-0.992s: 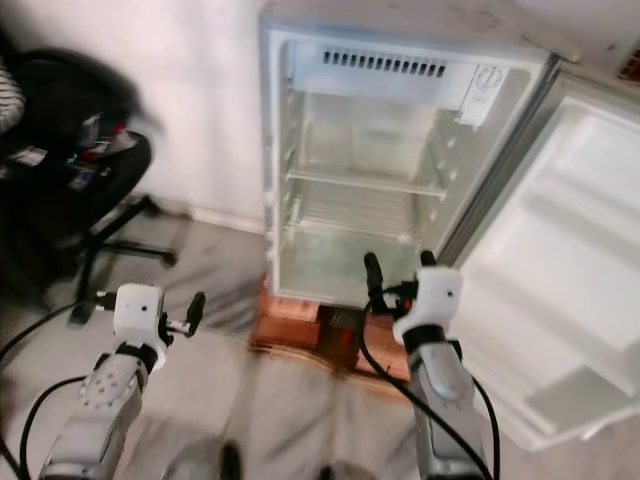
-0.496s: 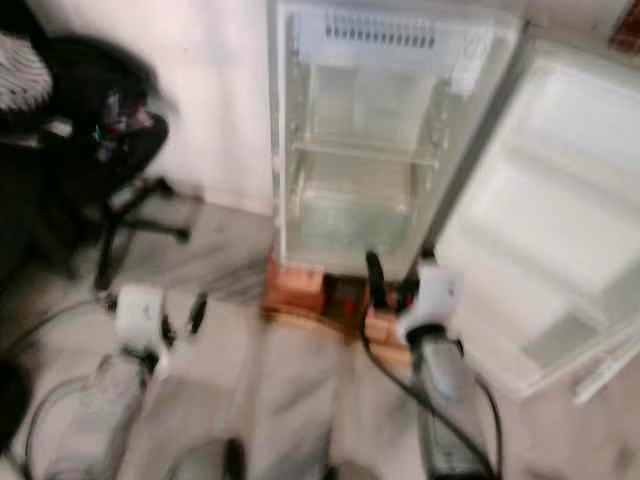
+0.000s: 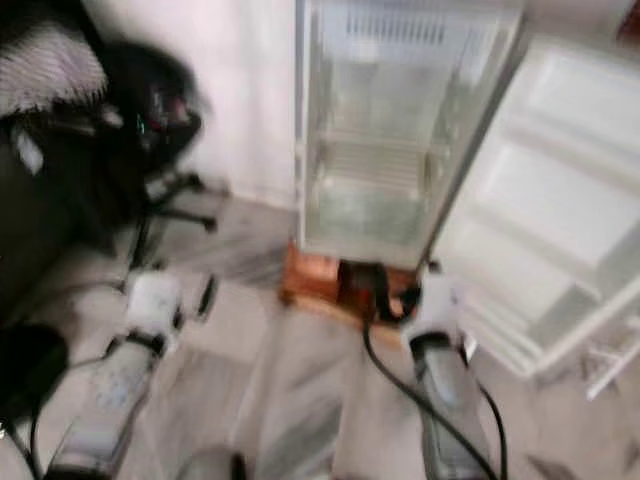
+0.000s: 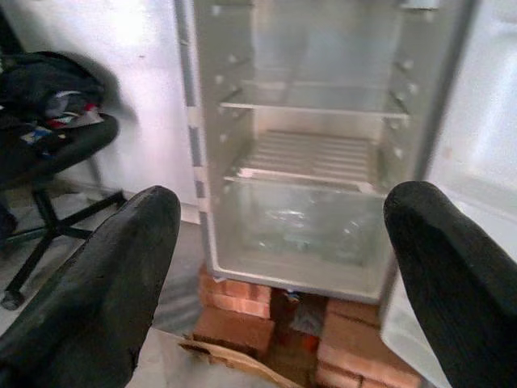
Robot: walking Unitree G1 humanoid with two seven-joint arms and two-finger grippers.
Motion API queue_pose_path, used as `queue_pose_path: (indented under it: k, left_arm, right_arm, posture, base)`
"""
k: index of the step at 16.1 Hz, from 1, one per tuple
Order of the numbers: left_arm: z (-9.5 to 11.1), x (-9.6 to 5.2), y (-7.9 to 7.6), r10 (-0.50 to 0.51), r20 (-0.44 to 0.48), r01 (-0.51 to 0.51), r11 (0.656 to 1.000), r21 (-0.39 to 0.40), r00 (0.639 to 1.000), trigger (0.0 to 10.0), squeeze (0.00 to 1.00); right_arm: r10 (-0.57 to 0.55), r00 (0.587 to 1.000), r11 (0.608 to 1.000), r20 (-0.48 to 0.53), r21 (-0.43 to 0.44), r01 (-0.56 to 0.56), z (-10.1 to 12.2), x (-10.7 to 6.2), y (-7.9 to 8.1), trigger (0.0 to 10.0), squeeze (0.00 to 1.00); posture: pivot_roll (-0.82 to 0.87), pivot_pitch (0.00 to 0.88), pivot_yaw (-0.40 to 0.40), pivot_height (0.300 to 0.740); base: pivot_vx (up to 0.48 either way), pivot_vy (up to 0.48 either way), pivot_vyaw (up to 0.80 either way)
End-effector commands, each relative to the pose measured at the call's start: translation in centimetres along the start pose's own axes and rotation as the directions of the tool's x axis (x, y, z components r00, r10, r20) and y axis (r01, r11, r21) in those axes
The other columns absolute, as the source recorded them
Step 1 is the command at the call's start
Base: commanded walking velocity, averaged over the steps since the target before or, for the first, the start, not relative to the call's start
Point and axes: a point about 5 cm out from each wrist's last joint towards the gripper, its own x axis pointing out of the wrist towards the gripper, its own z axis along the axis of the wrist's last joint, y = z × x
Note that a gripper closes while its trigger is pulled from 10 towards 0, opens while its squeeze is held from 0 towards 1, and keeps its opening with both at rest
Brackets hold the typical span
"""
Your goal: Restocking fridge
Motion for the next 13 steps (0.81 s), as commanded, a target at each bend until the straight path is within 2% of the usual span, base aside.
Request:
queue_pose_path:
  k: [1,3,5,7,10,12,13]
  left_arm:
    - [0.6,0.7,0.2,-0.001,0.026,0.000,1.000,0.022,1.000,10.0,0.00]
    - [0.5,1.3,0.7,0.002,0.012,-0.002,1.000,0.010,1.000,10.0,0.00]
    - [0.0,1.4,1.6,0.017,-0.008,-0.017,0.999,-0.043,1.000,10.0,0.00]
    - [0.0,1.1,1.9,0.025,-0.021,-0.027,0.996,-0.081,0.999,10.0,0.00]
    - [-0.4,0.0,0.9,0.065,-0.031,-0.069,0.985,-0.156,0.997,10.0,0.00]
    - [-0.5,-0.3,0.1,0.057,-0.018,-0.060,0.978,-0.201,0.998,10.0,0.00]
    - [0.0,0.0,-0.8,0.031,0.000,-0.030,0.971,-0.236,1.000,10.0,0.00]
  right_arm:
    - [-0.012,1.000,1.000,0.009,-0.003,0.012,0.1,0.2,0.0,10.0,0.00]
    - [-0.016,1.000,1.000,0.021,-0.017,0.016,0.5,0.7,-0.4,10.0,0.00]
    - [-0.021,1.000,0.999,0.023,-0.024,0.021,0.7,0.9,-0.8,10.0,0.00]
    - [-0.021,0.999,0.999,0.024,-0.028,0.022,0.7,0.9,-0.8,10.0,0.00]
    - [-0.036,0.999,0.999,0.015,-0.008,0.036,0.3,0.7,-0.3,10.0,0.00]
    - [-0.067,0.998,0.998,-0.005,0.014,0.067,-0.3,0.3,-0.3,10.0,0.00]
    - [-0.085,0.996,0.996,-0.024,0.026,0.086,-0.9,0.4,-0.4,10.0,0.00]
  posture:
    - [0.04,0.074,-0.046,0.740]
    - [0.04,0.084,-0.048,0.740]
    - [0.04,0.092,-0.054,0.740]
    - [0.04,0.097,-0.056,0.740]
    - [0.02,0.111,-0.064,0.740]
    - [0.03,0.116,-0.067,0.740]
    - [0.03,0.116,-0.065,0.740]
  base:
    - [0.000,0.000,0.00]
    - [0.000,0.000,0.00]
    - [0.000,0.000,0.00]
    - [0.000,0.000,0.00]
    - [0.000,0.000,0.00]
    - [0.000,0.000,0.00]
    - [0.000,0.000,0.00]
